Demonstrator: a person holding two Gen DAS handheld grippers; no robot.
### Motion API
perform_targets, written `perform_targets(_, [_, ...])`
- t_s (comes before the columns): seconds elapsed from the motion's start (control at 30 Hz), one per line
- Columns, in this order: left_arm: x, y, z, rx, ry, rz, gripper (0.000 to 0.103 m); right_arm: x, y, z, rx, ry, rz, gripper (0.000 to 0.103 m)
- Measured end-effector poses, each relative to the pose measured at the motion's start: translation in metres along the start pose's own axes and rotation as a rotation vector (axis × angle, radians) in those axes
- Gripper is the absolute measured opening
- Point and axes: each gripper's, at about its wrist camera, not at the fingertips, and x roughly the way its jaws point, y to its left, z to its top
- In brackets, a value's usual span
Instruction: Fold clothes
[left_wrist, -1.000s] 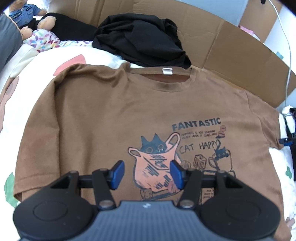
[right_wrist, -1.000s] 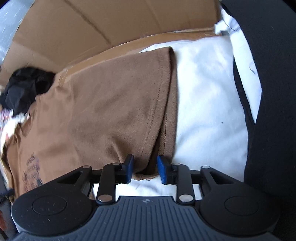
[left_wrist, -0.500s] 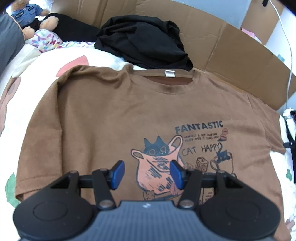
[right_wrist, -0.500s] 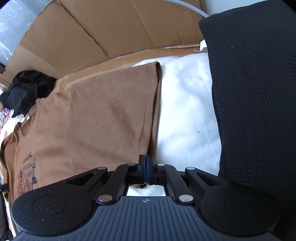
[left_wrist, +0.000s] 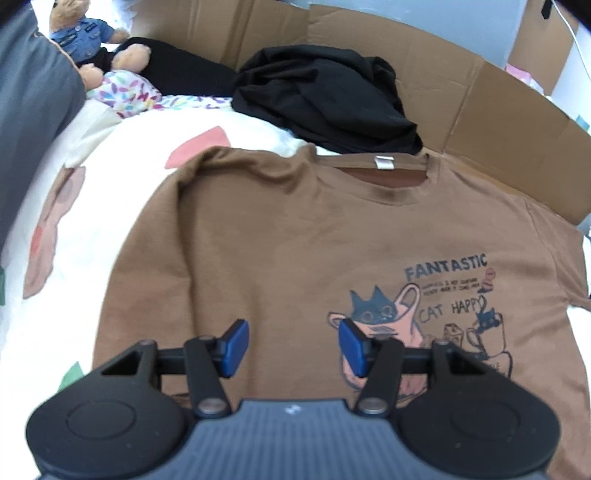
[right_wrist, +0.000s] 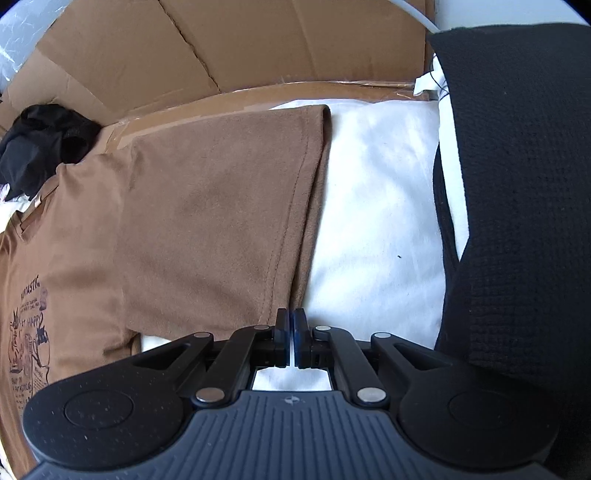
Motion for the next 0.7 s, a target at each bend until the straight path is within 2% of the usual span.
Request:
perform_targets(0.2, [-0.008, 0.018, -0.011, -0.032, -0.02, 0.0, 0.057, -0.021, 0.013, 0.001, -0.052, -0.037, -0.032, 0.006])
perform_targets(0.33, [-0.017, 0.039, -0.016, -0.056, -0.041, 0.026, 0.057, -0.029, 0.029, 0.003, -0.095, -0.058, -0.033, 0.007])
perform_targets(0.4, [-0.022, 0.052, -0.018, -0.082, -0.054, 0.041, 0.057, -0.031, 0.038, 0.004, -0.11, -0.064, -0.02, 0.011])
perform_targets(0.53, [-0.029, 0.078, -0.022, -0.123, -0.078, 0.078, 0.057, -0.03, 0.063, 0.005, -0.142, -0.082, 0.014, 0.025])
perform_targets(0.7, [-0.031, 0.101, -0.031, -0.155, -0.082, 0.103, 0.057, -0.026, 0.092, 0.004, -0.169, -0.083, 0.047, 0.028])
